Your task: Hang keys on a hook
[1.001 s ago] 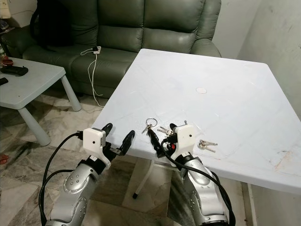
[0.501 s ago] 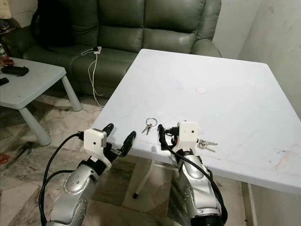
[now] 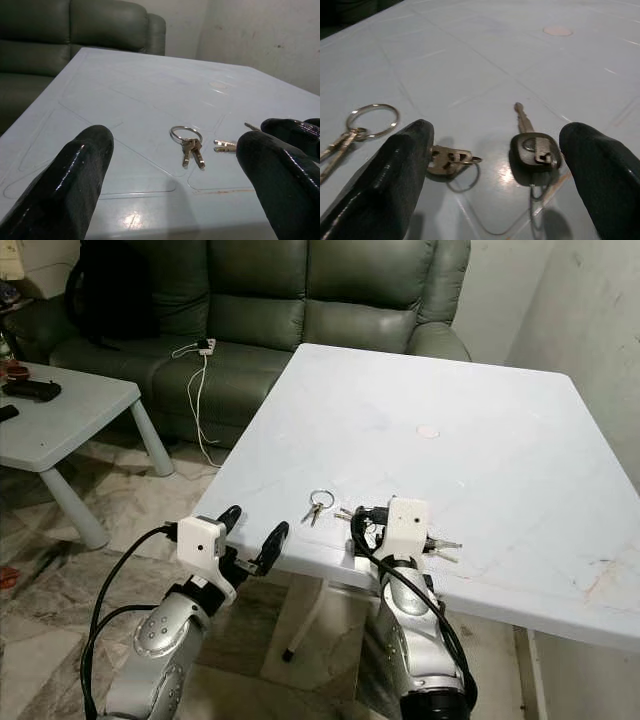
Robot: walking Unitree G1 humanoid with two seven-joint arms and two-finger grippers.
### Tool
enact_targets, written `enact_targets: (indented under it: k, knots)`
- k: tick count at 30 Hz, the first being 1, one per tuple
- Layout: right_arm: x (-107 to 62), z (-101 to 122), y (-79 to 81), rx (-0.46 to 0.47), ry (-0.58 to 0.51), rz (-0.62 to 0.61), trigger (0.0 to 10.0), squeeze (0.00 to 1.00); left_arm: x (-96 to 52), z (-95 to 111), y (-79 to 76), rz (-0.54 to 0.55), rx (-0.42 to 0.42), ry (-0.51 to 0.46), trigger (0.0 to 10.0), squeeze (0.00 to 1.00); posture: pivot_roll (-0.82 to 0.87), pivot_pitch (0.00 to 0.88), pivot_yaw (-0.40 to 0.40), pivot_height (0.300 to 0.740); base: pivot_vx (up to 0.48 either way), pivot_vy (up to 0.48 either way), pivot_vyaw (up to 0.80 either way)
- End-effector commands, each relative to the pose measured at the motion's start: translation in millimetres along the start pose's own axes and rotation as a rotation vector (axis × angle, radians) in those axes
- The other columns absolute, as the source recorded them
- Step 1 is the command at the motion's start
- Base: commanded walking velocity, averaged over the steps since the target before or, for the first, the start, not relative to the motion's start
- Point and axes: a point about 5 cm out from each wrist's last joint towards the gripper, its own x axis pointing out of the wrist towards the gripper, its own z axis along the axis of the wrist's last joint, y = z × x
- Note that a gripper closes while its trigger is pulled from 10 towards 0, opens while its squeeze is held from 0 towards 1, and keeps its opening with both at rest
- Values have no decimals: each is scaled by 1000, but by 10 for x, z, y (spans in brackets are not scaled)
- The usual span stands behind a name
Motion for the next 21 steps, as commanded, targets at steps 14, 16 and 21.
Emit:
enact_targets:
  k: [14, 16, 21]
  knots:
    - [-2, -111, -125, -45, 83, -70, 9412, 0, 23, 38, -53, -28, 1, -9, 10000, 0, -6, 0, -55, 740, 0, 0, 0]
    - [-16, -134, -100, -66, 90, -46, 9608, 0, 22, 39, -55, -27, 1, -9, 10000, 0, -6, 0, -54, 740, 0, 0, 0]
    - [-32, -168, -50, -82, 108, -12, 6667, 0, 21, 40, -56, -27, -1, -8, 10000, 0, -6, 0, -54, 740, 0, 0, 0]
